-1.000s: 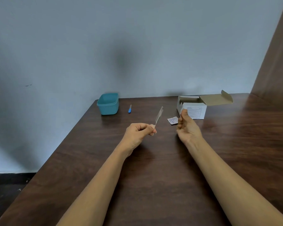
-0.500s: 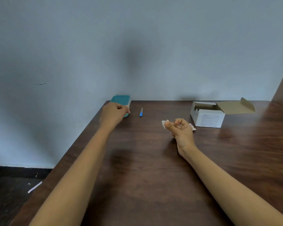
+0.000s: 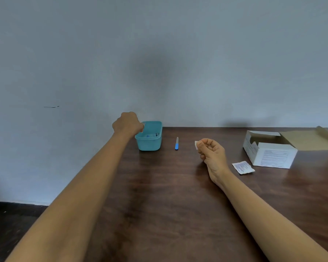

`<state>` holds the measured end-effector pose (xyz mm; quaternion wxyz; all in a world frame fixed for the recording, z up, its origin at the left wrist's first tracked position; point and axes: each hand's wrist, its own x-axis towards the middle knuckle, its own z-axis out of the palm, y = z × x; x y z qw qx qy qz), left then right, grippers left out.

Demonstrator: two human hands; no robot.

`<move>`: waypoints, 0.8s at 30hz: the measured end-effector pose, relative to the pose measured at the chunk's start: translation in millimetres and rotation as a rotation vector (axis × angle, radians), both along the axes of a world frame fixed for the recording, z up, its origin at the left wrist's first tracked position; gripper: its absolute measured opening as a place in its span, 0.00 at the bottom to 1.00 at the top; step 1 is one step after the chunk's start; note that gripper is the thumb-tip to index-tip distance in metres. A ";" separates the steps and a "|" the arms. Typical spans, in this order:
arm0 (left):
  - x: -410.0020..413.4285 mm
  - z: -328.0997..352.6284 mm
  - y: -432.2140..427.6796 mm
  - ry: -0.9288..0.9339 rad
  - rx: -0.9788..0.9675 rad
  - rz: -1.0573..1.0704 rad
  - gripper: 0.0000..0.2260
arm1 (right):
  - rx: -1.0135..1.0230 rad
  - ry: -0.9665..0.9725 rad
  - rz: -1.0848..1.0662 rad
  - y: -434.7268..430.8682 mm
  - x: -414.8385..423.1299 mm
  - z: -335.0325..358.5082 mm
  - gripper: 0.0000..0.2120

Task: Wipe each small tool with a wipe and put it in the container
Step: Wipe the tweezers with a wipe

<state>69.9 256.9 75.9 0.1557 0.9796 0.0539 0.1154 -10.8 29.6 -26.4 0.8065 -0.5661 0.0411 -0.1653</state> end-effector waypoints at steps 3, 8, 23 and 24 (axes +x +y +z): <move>14.9 -1.3 -6.7 0.032 0.135 -0.039 0.07 | -0.006 0.006 0.019 -1.8 7.5 -4.8 0.02; 32.0 -12.4 -15.7 0.099 0.323 -0.041 0.06 | -0.014 -0.001 0.043 -2.1 11.4 -8.2 0.02; 49.3 -31.3 -24.8 0.130 0.601 0.008 0.10 | 0.008 0.004 0.042 -2.1 13.6 -10.9 0.02; 48.9 -30.7 -25.0 0.130 0.591 0.013 0.10 | 0.012 0.002 0.042 -2.0 13.7 -11.0 0.02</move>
